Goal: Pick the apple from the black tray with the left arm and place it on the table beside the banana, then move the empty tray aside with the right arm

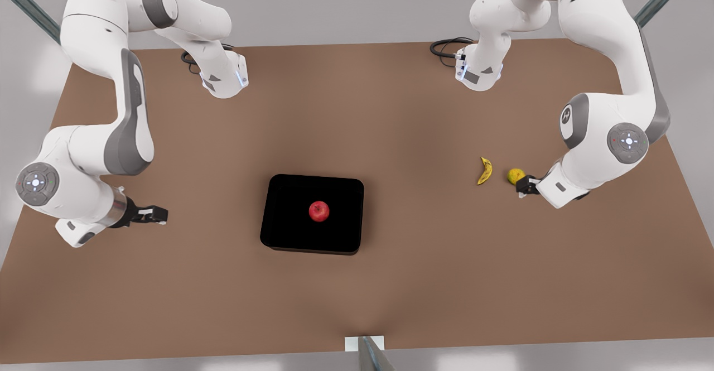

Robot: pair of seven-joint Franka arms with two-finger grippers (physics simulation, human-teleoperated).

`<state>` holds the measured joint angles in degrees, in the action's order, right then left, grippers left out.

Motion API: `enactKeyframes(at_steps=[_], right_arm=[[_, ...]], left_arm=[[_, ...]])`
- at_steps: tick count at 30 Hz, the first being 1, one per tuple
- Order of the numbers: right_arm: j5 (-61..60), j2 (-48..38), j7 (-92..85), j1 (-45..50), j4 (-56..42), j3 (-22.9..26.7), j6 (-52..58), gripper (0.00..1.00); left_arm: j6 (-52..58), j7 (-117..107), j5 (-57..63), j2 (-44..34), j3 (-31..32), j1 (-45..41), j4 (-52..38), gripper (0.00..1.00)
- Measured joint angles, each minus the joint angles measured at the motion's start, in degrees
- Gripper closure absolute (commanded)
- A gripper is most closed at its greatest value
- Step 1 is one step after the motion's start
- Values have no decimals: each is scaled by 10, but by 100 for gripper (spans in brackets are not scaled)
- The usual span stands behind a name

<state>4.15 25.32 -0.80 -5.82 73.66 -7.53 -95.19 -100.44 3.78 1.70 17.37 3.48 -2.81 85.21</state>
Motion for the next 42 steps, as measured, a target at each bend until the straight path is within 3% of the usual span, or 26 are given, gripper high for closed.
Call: enactKeyframes(at_steps=[4,8,12,16,27,42], right_arm=[[1,0,1,0,0,0,-1,0],[2,1,2,0,0,0,-3,0],[2,1,3,0,0,0,-3,0],[2,1,3,0,0,0,-3,0],[3,2,4,1,0,0,-4,0],[3,4,6,1,-1,0,-4,0]], left_arm=[[-3,-4,-6,2,10,-27,11,0],[-10,-52,-9,29,45,-160,-29,0],[-26,-137,35,188,48,-296,-188,0],[-78,-249,76,266,60,-359,-223,0],[-191,-463,118,405,39,-448,-315,0],[-294,-604,124,472,0,-464,-336,0]])
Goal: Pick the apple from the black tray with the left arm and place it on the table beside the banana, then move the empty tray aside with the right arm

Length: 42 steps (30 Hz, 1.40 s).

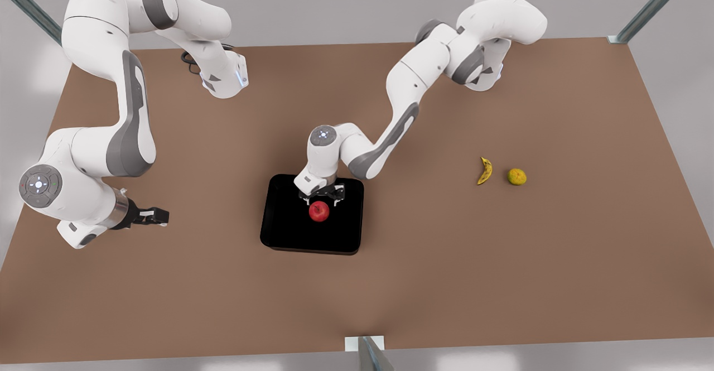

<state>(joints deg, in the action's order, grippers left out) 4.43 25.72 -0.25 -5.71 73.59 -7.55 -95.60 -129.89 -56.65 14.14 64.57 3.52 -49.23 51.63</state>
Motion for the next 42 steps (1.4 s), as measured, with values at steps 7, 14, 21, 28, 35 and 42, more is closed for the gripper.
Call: enactKeyframes(at_steps=[7,14,21,28,35,42], right_arm=[[0,0,0,0,0,0,0,0],[0,0,1,0,0,0,-1,0],[0,0,1,0,0,0,-1,0],[0,0,1,0,0,0,-1,0],[0,-2,1,0,1,-1,1,0],[-40,-82,27,15,3,-100,106,0]], left_arm=[[-30,-33,1,20,-8,0,0,0],[-52,-56,1,35,-11,-1,-13,0],[-60,-71,1,42,-18,-1,-14,8],[-45,-82,0,28,-14,0,-14,28],[162,-30,-103,-123,6,89,-14,28],[368,126,-114,-155,-1,302,3,28]])
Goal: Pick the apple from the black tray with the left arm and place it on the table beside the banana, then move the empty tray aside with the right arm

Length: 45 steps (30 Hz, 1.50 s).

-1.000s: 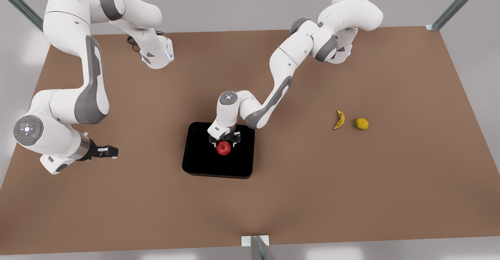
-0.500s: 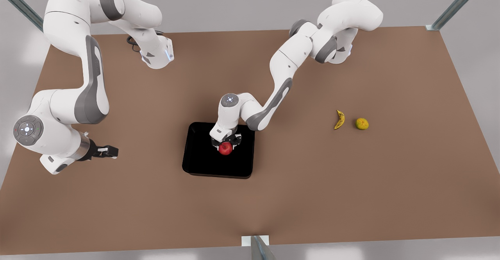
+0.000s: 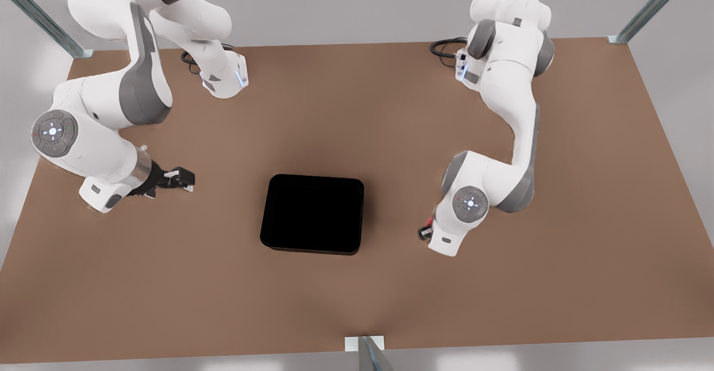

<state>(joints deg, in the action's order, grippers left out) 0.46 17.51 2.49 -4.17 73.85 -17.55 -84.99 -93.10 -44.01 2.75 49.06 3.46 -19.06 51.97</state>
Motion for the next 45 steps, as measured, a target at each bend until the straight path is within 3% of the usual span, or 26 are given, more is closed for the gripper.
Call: enactKeyframes(at_steps=[3,5,8,11,12,13,14,18,23,26,33,45], right_arm=[[-20,25,52,80,7,-31,31,0],[-41,25,96,90,52,-34,19,0],[-76,-18,159,91,198,-17,-48,0],[-94,-9,217,94,238,3,-116,0],[-96,2,237,100,234,5,-135,0],[-96,14,255,106,231,6,-154,0],[-96,24,272,110,229,12,-172,0],[-88,66,317,111,229,48,-231,0],[-71,105,346,117,229,60,-294,0],[-68,128,356,120,229,61,-330,0],[-65,172,358,121,230,72,-390,0],[-66,157,318,127,300,59,-407,0]], left_arm=[[21,87,17,-5,0,75,47,28],[-16,145,29,-54,0,111,186,28],[-132,222,38,-130,-6,143,410,28],[-269,289,43,-182,-29,151,573,28],[-306,309,44,-188,-32,151,591,26],[-336,328,44,-192,-35,151,600,0],[-362,346,44,-196,-37,151,607,0],[-393,401,41,-261,-36,146,585,0],[-269,432,23,-274,-30,144,356,0],[-173,439,-4,-281,-32,148,268,0],[-59,438,-31,-289,-27,146,231,0],[-15,428,-35,-299,-24,143,230,0]])
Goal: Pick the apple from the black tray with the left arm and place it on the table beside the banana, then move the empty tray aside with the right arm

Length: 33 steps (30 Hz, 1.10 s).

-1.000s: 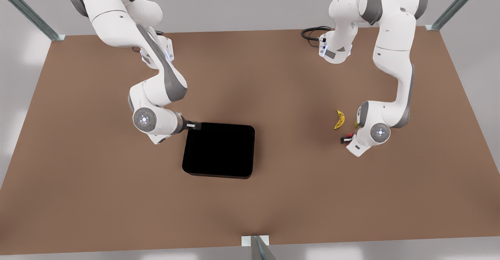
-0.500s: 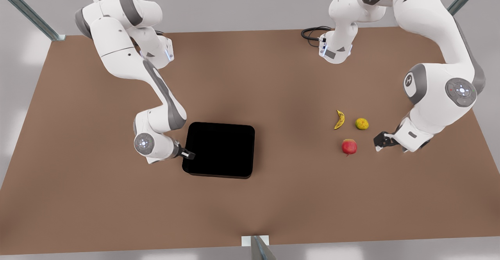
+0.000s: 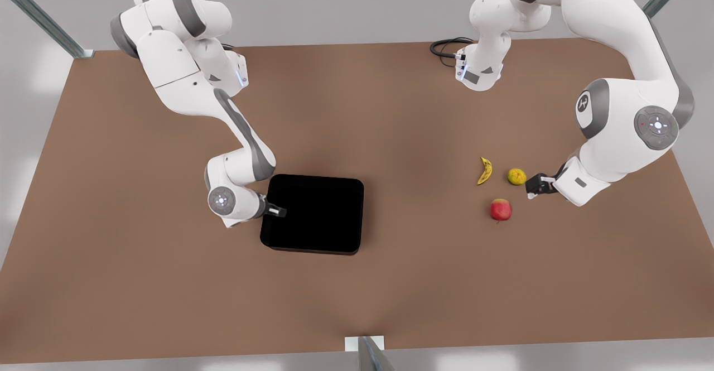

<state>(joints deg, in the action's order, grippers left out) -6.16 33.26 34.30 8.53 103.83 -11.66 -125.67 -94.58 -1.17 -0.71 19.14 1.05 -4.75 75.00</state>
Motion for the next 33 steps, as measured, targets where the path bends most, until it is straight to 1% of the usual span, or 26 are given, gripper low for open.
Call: enactKeyframes(at_steps=[1,2,4,6,7,8,10,16,20,22,24,26,28,30,33], right_arm=[[0,1,-3,0,2,0,0,2],[0,1,-6,0,4,0,-1,8],[-1,2,-11,1,5,0,-1,28],[-3,3,-16,1,5,0,-1,43],[-3,2,-19,1,5,-1,-1,56],[-4,2,-22,1,5,-2,0,63],[-4,1,-26,1,4,-2,1,70],[-6,-5,-38,1,0,-3,5,85],[-9,-24,-47,1,-9,-3,20,88],[-10,-43,-55,0,-29,8,40,88],[-11,-77,-72,0,-53,46,75,88],[-11,-94,-100,-1,-94,107,126,89],[-12,-93,-140,-2,-119,169,168,90],[-11,-62,-186,-6,-153,219,197,90],[-11,7,-260,-18,-220,253,218,90]], left_arm=[[1,-1,0,0,0,0,0,0],[2,-2,0,0,0,0,0,0],[3,-3,0,0,0,-1,0,0],[4,-5,1,0,0,-1,0,0],[5,-5,1,-1,0,-1,0,0],[5,-6,1,-1,0,-1,-1,0],[6,-7,1,-1,0,-1,-1,0],[6,-10,1,-2,0,-2,-1,0],[7,-11,1,-4,1,-2,-1,0],[7,-12,1,-5,0,-2,-1,0],[7,-12,1,-8,1,-2,-1,0],[5,-12,1,-12,5,-1,-1,0],[-15,-11,1,-48,11,-1,51,0],[-33,-7,5,-60,13,0,72,0],[-52,2,19,-56,14,0,72,0]])
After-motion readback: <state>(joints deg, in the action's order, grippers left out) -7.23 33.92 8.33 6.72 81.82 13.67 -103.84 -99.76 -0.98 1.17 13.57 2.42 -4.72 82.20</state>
